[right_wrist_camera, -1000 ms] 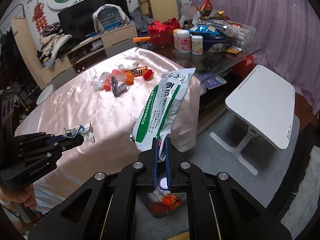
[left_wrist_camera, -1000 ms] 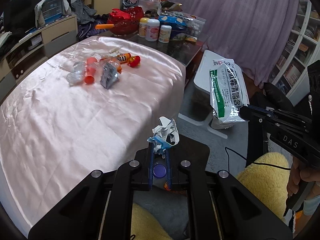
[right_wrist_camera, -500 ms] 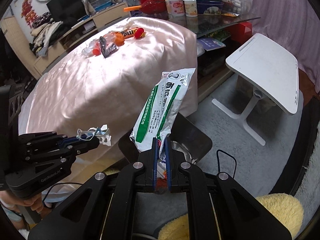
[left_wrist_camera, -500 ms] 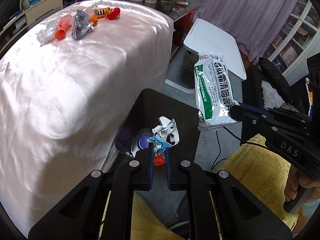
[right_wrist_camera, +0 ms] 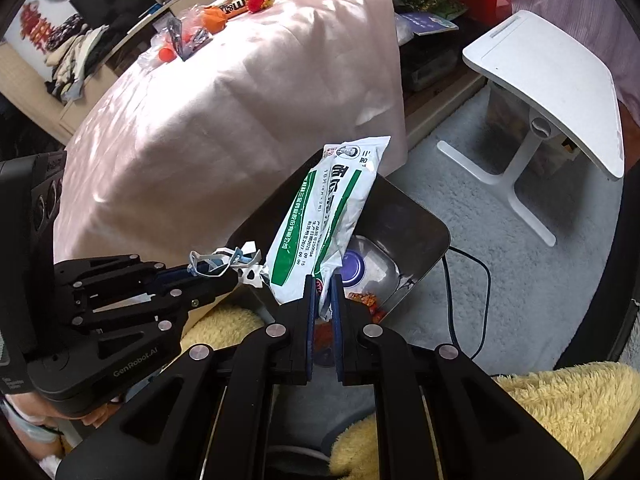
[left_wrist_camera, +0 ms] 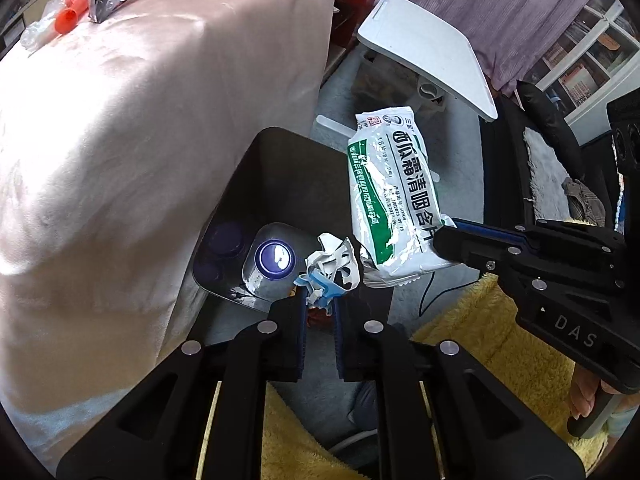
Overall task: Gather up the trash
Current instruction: 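Carry both items over the bin and open both tools to drop them, then grasp the red ornament with the right tool while the left tool grasps the blister pack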
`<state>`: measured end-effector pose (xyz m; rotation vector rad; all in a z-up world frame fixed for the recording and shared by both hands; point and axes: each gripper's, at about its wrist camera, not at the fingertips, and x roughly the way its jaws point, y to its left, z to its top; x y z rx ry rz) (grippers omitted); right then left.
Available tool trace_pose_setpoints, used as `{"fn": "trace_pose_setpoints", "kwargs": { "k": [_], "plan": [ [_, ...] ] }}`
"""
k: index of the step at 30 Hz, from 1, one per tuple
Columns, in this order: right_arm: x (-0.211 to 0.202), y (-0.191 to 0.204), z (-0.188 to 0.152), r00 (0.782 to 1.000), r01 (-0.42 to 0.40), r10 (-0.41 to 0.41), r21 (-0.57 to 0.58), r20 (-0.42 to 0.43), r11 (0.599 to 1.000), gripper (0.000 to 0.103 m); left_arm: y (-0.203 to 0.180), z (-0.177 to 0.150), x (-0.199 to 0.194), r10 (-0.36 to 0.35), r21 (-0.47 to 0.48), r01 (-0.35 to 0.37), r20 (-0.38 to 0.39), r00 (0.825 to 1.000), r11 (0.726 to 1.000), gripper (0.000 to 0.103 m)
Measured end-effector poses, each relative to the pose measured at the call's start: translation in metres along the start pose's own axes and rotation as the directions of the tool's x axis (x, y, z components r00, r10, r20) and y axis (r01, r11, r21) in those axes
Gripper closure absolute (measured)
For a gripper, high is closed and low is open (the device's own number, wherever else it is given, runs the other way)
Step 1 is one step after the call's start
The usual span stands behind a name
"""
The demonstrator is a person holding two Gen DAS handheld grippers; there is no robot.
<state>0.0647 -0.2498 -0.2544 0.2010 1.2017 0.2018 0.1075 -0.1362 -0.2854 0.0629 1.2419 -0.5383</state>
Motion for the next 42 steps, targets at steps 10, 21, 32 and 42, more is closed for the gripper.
{"fn": "trace_pose_setpoints", "kwargs": {
  "k": [10,21,32,42],
  "plan": [
    [0.008,-0.003,0.021,0.999,-0.036,0.036,0.049,-0.004,0.998,0.091,0.000,0.009,0.004,0.003,0.002,-0.003,-0.012,1.000,1.000,0.070],
    [-0.021,-0.006,0.046,0.994,-0.006,-0.001,0.063,0.110,0.998,0.023,0.013,0.012,-0.043,0.074,-0.014,-0.073,0.081,0.994,0.997,0.020],
    [-0.046,0.011,0.098,0.971,0.058,-0.056,-0.002,0.232,0.998,0.007,0.068,0.034,-0.113,0.217,-0.140,-0.191,0.198,0.956,0.972,0.008],
    [-0.037,0.037,0.163,0.965,0.024,-0.007,-0.062,0.263,0.998,0.007,0.111,0.075,-0.118,0.229,-0.207,-0.185,0.213,0.950,0.961,0.008]
  ]
}}
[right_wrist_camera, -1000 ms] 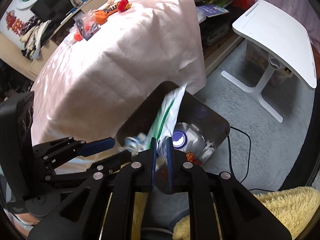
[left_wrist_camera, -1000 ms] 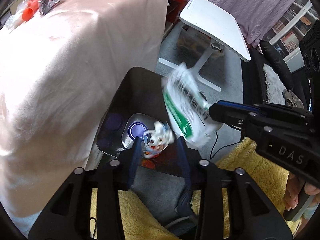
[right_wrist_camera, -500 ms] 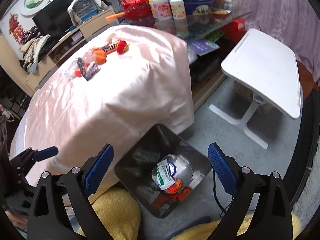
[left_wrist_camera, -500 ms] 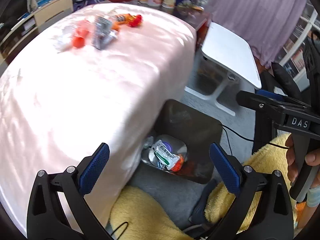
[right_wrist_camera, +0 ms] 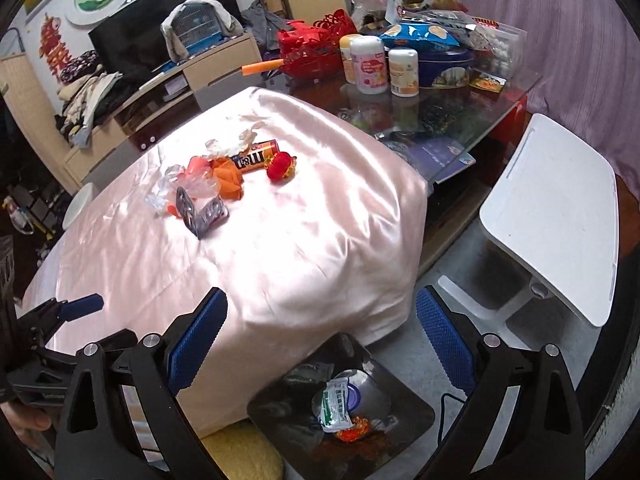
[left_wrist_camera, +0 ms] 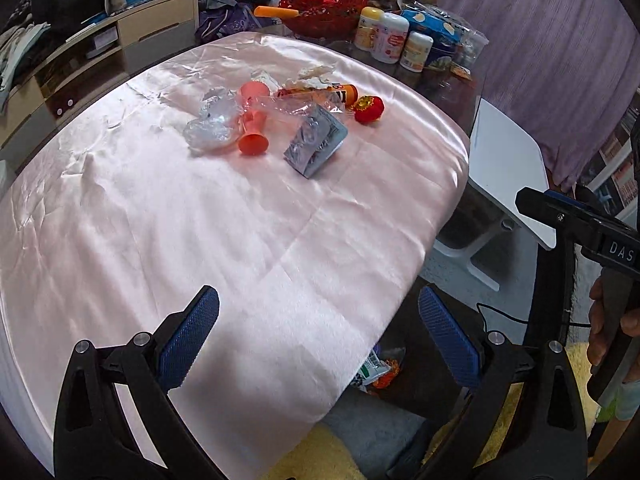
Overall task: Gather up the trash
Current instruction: 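Grasp the red ornament with the right tool while the left tool grasps the blister pack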
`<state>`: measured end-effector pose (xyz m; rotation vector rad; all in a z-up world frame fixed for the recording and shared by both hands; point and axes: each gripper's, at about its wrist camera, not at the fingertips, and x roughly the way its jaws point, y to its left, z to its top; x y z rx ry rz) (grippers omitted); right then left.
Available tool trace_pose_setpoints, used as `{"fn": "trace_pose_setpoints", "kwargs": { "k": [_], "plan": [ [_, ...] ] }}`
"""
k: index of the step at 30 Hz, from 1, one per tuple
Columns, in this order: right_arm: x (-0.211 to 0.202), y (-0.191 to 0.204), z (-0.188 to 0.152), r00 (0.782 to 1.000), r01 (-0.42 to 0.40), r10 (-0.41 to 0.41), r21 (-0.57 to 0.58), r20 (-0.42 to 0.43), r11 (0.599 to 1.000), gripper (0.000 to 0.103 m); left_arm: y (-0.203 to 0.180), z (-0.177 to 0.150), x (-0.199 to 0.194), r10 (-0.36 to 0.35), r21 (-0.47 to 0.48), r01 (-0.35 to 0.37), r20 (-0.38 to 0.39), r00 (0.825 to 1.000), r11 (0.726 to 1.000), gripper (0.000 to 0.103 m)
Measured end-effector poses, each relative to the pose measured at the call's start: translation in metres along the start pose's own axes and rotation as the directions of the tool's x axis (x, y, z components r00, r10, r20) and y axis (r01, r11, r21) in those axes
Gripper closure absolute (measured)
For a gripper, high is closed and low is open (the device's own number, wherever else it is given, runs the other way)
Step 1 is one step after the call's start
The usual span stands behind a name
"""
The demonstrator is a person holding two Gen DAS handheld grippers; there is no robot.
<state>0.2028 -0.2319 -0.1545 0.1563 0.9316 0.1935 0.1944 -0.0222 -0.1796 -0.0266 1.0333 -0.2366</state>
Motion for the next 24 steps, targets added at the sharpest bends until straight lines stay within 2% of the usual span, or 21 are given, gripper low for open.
{"fn": "trace_pose_setpoints", "kwargs": {
  "k": [4,8,12,14,16,18,24],
  "plan": [
    [0.017,0.011,0.025,0.999,-0.046,0.046,-0.010,-0.004,0.999,0.007,0.005,0.020,0.015,-0.003,-0.017,0.003,-0.001,1.000,1.000,0.008],
    [0.035,0.024,0.047,1.000,-0.013,0.013,-0.065,0.002,0.998,0.007,0.006,0.037,0.032,0.003,-0.011,-0.003,-0.008,1.000,1.000,0.008],
    [0.058,0.024,0.066,1.000,-0.017,0.017,-0.066,-0.003,0.998,0.009,0.004,0.052,0.047,0.003,0.008,-0.003,-0.011,1.000,1.000,0.008],
    [0.071,0.025,0.071,1.000,-0.025,0.024,-0.074,-0.017,0.997,0.013,0.005,0.059,0.056,0.008,0.010,-0.007,-0.018,1.000,1.000,0.008],
    [0.085,0.027,0.075,0.998,-0.046,0.042,-0.088,-0.049,0.995,0.032,0.007,0.065,0.066,0.018,0.009,-0.018,-0.026,0.999,1.000,0.009],
    [0.098,0.028,0.077,0.996,-0.057,0.051,-0.091,-0.073,0.994,0.040,0.009,0.070,0.075,0.022,0.004,-0.022,-0.038,0.999,1.000,0.011],
    [0.124,0.034,0.091,0.993,-0.087,0.077,-0.103,-0.094,0.991,0.040,0.010,0.088,0.092,0.007,-0.007,-0.008,-0.041,0.999,1.000,0.022]
  ]
}}
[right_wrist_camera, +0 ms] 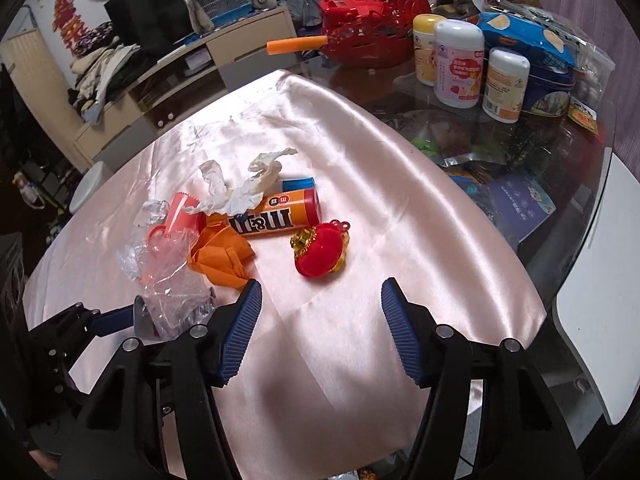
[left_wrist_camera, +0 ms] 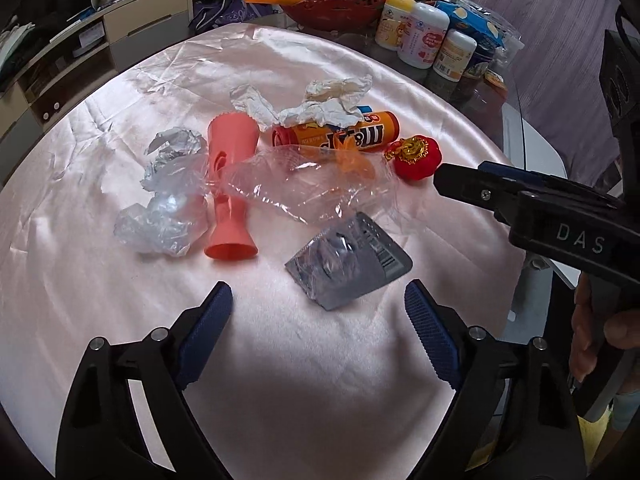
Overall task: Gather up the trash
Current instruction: 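Grasp the red ornament with the right tool while the left tool grasps the blister pack, then carry both items over the bin and open both tools to drop them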
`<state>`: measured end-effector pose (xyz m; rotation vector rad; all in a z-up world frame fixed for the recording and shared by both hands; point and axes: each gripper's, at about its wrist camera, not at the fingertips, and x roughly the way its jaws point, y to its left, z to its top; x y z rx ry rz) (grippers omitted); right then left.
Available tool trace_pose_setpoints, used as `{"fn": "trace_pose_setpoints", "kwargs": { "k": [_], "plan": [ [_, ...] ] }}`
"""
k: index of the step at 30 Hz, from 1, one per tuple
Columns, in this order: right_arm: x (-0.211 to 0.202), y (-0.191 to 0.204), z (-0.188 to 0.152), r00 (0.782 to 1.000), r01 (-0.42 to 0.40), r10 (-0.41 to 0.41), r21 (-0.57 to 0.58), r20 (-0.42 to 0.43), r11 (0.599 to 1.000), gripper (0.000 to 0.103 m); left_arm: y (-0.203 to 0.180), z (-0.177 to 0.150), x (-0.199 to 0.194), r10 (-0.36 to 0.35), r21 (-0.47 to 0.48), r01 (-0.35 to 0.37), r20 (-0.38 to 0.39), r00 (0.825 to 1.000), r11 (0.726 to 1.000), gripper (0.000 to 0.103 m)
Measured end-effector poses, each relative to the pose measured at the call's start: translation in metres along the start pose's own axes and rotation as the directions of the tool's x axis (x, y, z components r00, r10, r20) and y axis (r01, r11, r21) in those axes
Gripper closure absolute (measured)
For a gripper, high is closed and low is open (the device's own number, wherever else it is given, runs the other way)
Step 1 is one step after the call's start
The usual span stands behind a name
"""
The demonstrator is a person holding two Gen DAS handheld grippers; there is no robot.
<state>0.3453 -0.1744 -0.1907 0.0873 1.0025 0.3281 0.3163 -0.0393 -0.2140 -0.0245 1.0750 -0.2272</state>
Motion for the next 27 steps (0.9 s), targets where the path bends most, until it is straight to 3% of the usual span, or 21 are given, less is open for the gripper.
{"fn": "trace_pose_setpoints", "kwargs": {
  "k": [5,9,10,13,27],
  "plan": [
    [0.019,0.001,0.012,1.000,0.017,-0.017,-0.020,-0.008,1.000,0.043,0.004,0.006,0.009,0.005,0.005,-0.005,-0.002,1.000,1.000,0.031],
    [0.032,0.001,0.015,0.999,0.016,-0.017,-0.026,-0.029,1.000,0.055,0.008,0.010,0.009,0.000,0.005,0.000,-0.003,1.000,1.000,0.040],
    [0.035,0.002,0.015,0.999,0.017,-0.018,-0.029,-0.037,0.999,0.065,0.009,0.011,0.008,-0.002,0.005,0.002,-0.003,1.000,1.000,0.044],
    [0.037,0.003,0.016,0.999,0.031,-0.032,-0.033,-0.030,0.999,0.070,0.012,0.009,0.005,-0.003,0.004,0.003,-0.005,1.000,1.000,0.058],
    [-0.022,0.005,-0.016,1.000,0.031,-0.031,-0.016,-0.006,0.999,0.070,0.008,-0.023,-0.038,-0.001,0.004,0.001,0.019,1.000,1.000,0.062]
  ]
}}
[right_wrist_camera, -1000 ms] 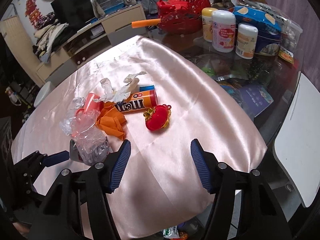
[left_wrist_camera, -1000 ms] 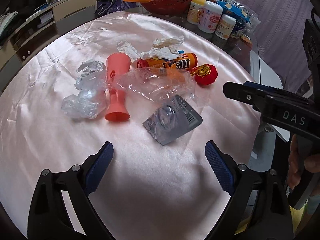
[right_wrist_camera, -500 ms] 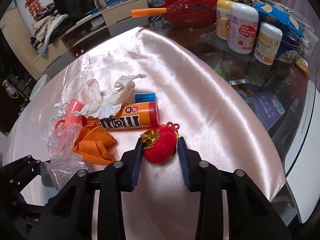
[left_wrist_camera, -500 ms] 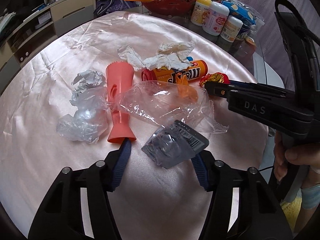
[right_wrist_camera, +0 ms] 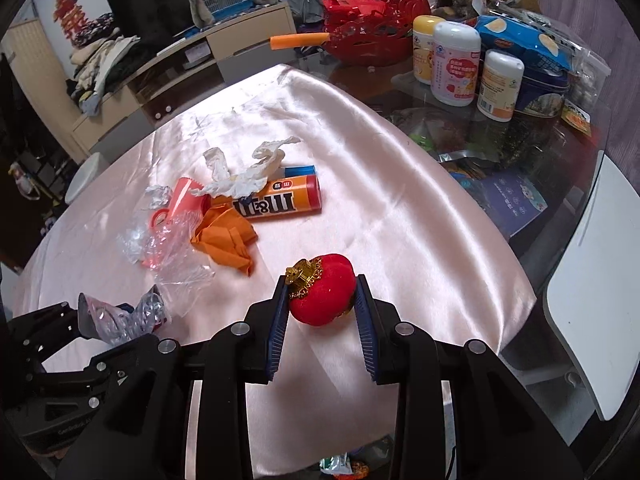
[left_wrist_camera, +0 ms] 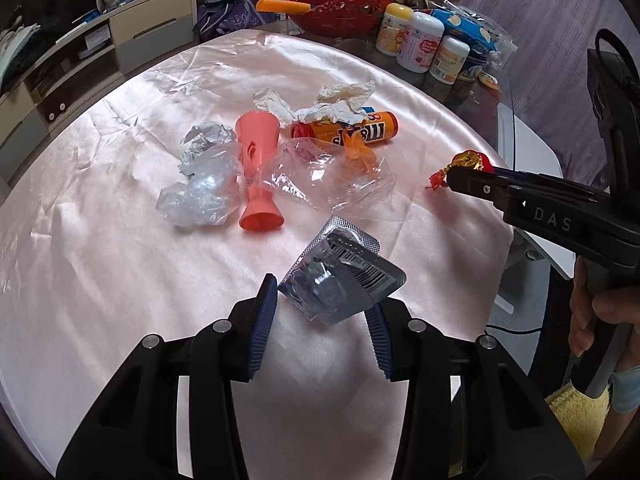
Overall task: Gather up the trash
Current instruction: 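Carry both items over the bin and open both tools to drop them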
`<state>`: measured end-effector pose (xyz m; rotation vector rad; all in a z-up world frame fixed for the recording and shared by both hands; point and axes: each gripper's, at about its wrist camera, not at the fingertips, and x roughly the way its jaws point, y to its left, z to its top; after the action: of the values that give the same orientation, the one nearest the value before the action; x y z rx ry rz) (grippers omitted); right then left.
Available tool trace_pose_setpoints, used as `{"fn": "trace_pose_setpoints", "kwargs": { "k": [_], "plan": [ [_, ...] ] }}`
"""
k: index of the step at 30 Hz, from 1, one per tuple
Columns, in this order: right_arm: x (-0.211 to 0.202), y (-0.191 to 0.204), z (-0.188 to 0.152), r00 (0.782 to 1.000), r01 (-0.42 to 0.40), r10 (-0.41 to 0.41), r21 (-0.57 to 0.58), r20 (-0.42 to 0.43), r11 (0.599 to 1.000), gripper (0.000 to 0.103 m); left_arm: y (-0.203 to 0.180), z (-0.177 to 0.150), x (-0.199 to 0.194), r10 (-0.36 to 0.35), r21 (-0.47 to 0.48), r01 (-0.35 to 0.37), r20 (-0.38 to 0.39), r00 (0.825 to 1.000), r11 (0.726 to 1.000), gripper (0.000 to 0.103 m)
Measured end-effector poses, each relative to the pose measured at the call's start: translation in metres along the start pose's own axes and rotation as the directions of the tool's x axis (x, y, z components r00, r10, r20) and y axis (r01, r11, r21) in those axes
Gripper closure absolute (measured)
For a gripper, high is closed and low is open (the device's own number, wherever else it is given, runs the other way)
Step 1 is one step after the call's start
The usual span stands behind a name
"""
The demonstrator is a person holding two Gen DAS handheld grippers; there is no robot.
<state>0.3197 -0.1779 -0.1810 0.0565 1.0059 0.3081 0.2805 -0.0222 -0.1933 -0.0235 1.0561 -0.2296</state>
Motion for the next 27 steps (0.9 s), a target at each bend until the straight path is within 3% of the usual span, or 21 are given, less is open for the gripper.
{"fn": "trace_pose_setpoints", "kwargs": {
  "k": [15,20,27],
  "plan": [
    [-0.111,0.001,-0.068,0.994,0.051,-0.052,0.015,0.093,0.999,0.070,-0.050,-0.052,-0.076,-0.050,0.071,0.045,0.076,0.996,0.996,0.062],
    [-0.136,-0.007,-0.102,0.992,0.076,-0.079,0.034,0.098,0.997,0.070,-0.073,-0.076,-0.084,-0.092,0.109,0.083,0.078,0.993,0.991,0.062],
    [-0.147,-0.025,-0.155,0.995,0.065,-0.073,0.117,0.067,0.991,0.070,-0.101,-0.110,-0.072,-0.140,0.145,0.135,0.022,0.990,0.980,0.062]
  ]
}}
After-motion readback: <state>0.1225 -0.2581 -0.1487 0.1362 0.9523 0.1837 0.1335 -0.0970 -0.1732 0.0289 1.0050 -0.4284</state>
